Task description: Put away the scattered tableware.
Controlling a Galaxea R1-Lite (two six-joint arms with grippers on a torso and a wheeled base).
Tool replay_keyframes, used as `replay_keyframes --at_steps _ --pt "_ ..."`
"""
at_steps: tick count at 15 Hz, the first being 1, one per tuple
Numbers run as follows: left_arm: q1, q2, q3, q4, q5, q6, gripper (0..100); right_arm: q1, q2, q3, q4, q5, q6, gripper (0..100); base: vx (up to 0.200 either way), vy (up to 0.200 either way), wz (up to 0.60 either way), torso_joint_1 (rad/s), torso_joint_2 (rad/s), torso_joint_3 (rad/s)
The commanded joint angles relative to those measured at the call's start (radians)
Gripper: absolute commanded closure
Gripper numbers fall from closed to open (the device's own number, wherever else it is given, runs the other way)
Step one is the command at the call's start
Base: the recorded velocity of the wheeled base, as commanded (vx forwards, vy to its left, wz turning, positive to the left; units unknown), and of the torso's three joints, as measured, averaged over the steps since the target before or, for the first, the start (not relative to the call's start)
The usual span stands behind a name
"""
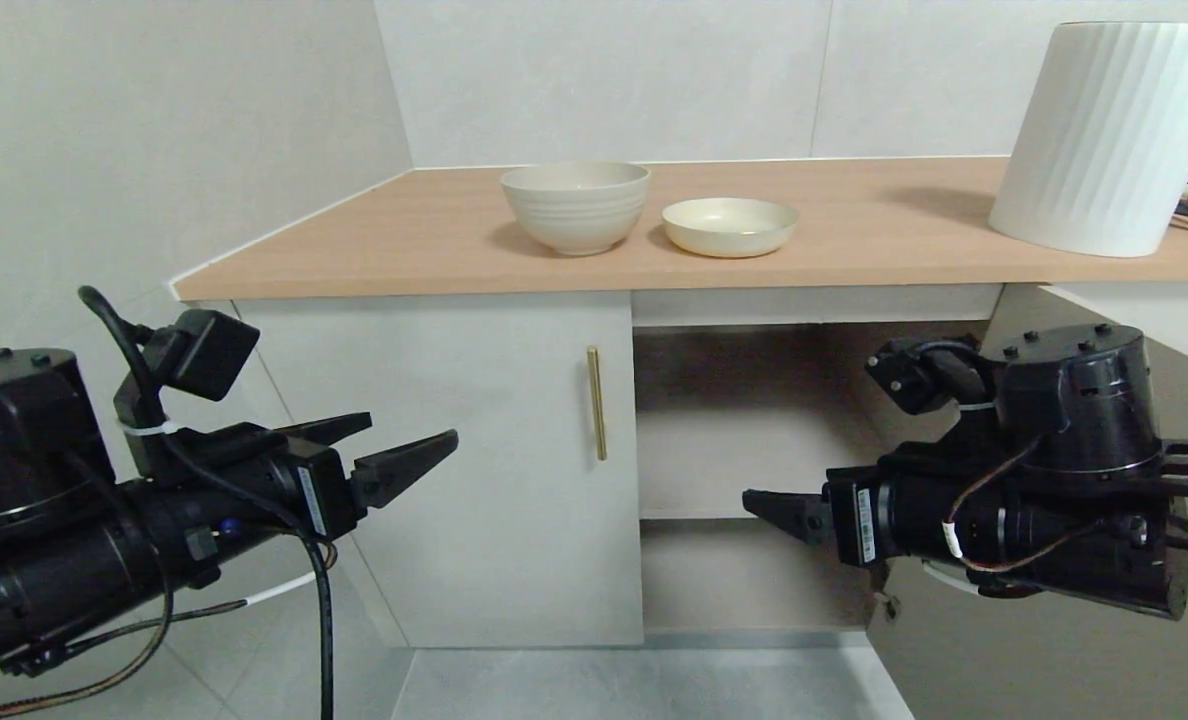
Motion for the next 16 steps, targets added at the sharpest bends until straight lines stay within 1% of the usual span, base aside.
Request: replay_keyframes --at_steps 1,5,6,8,10,16 --pt "0.004 0.004 0.000 0.000 -0.002 0.000 0 0.002 0.000 0.001 -0.001 0.000 -0.001 0 0.200 0.000 0.00 -0.002 0.00 0.007" --pt "0.004 0.002 0.000 -0.003 -0.002 0.000 0 0.009 -0.009 0.023 -0.008 0.006 -0.001 0 0.200 0.000 0.00 0.001 0.00 0.001" --pt "0.004 -0.007 0.003 -0.005 -0.006 0.000 0 0.009 -0.026 0.047 -0.014 0.026 -0.007 0 0.000 0.000 0.00 0.000 0.00 0.000" --pt "0.004 -0.031 0.005 0.001 -0.007 -0.001 0 0.013 -0.040 0.052 -0.011 0.032 -0.010 0 0.000 0.000 0.00 0.000 0.00 0.000" --pt "0.002 -0.042 0.006 0.003 -0.007 -0.014 0 0.026 -0.044 0.052 -0.011 0.032 -0.012 0 0.000 0.000 0.00 0.000 0.00 0.000" --pt "0.002 -0.036 0.005 0.000 -0.009 -0.014 0 0.029 -0.047 0.055 -0.014 0.029 -0.032 0 0.000 0.000 0.00 0.000 0.00 0.000"
